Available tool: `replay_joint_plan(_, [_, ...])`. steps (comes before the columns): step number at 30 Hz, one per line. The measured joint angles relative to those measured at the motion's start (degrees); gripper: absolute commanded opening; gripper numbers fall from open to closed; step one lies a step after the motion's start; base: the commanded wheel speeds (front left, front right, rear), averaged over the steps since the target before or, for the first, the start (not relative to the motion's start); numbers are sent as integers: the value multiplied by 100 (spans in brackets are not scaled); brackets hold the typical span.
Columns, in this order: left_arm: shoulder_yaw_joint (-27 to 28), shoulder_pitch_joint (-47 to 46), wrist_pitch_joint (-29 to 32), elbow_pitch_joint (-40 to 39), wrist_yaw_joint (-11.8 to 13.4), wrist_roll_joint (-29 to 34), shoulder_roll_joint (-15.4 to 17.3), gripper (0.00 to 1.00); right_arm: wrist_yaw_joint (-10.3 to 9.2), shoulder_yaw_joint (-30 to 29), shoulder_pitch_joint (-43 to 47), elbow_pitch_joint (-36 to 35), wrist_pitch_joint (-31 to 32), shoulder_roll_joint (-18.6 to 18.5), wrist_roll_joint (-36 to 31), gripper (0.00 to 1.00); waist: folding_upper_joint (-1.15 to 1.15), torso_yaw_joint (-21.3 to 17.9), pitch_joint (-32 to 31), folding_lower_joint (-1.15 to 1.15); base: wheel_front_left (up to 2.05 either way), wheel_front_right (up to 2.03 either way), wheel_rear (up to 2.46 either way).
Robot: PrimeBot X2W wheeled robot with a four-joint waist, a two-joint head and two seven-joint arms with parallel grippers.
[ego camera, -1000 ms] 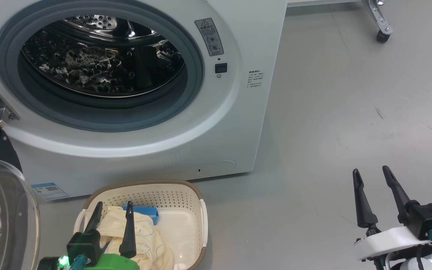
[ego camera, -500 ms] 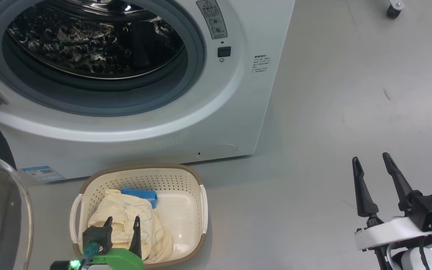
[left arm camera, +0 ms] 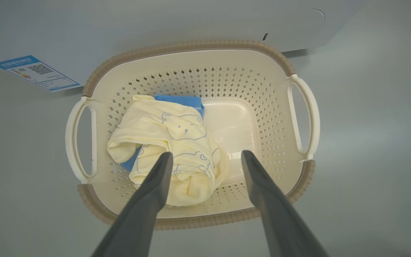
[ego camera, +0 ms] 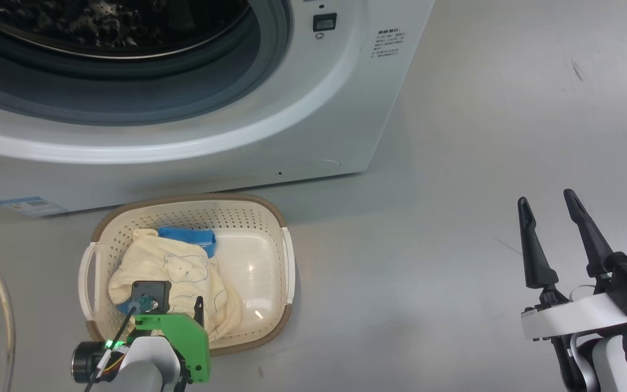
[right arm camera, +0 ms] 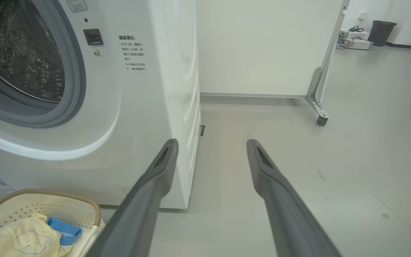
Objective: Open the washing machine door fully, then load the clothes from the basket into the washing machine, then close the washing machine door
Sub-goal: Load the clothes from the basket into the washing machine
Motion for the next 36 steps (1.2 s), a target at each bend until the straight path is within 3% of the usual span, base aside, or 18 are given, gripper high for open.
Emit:
replay_joint_plan(10, [171,-688,326,691,1,113,32,100,27,-33,-90,-154,0,-35,111,100,0,-158,709,0,0,0,0])
replay_joint_plan(23, [408,-1801,511,1244,1,668,556,100,100,-49,-452,-364,0,149,411,100,0,-521,1754,0,0,0,0])
replay_joint_plan(36, [719,-2802,1141,1683,1,943,784,100,163,-88,-1090,-547,0,304,657,100,0,-900,2821,1,0,0,0])
